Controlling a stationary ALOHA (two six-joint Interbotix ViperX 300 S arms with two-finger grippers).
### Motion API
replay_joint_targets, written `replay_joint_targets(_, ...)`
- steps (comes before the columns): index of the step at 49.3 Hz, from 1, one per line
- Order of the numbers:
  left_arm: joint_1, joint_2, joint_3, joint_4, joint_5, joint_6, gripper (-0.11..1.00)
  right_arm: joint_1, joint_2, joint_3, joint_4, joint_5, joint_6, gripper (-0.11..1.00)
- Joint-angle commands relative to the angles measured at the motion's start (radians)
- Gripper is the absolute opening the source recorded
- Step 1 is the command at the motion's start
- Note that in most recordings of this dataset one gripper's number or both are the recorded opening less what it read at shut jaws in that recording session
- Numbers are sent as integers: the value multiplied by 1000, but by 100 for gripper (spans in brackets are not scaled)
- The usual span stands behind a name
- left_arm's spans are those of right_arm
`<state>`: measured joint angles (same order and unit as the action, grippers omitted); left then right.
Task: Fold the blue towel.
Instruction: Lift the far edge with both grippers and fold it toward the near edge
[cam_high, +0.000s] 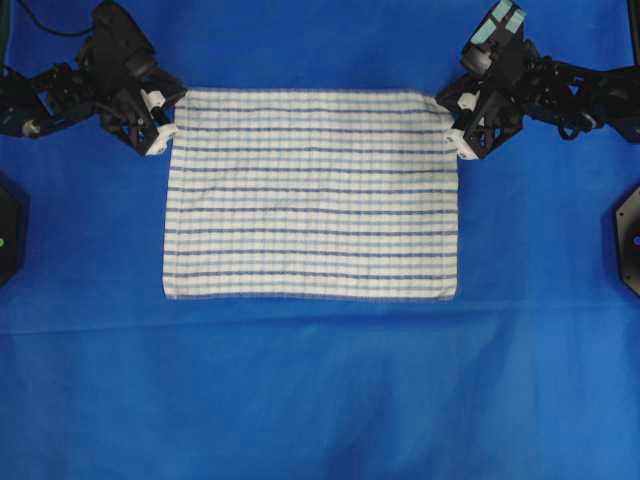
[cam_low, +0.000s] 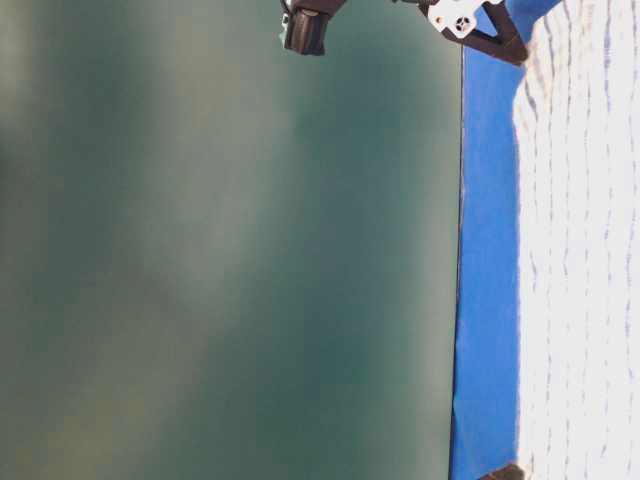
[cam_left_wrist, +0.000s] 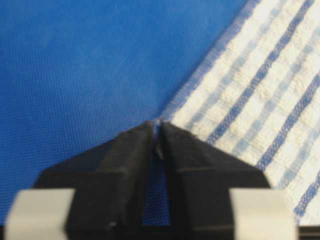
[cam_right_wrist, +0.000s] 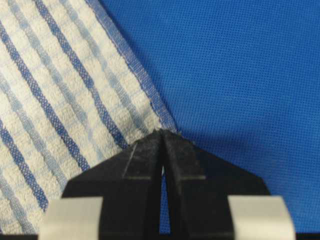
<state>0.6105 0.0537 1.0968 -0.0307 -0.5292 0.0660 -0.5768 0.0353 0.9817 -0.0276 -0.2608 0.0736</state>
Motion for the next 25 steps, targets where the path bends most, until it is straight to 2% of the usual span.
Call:
replay_joint_targets(1,-3,-11,-8,2,2,3,2,-2,-11,-14,-2,-9,-2,0)
replay_joint_targets(25,-5,-77,-11,2,2,9,2,-2,-92,-3,5,-5,11,0)
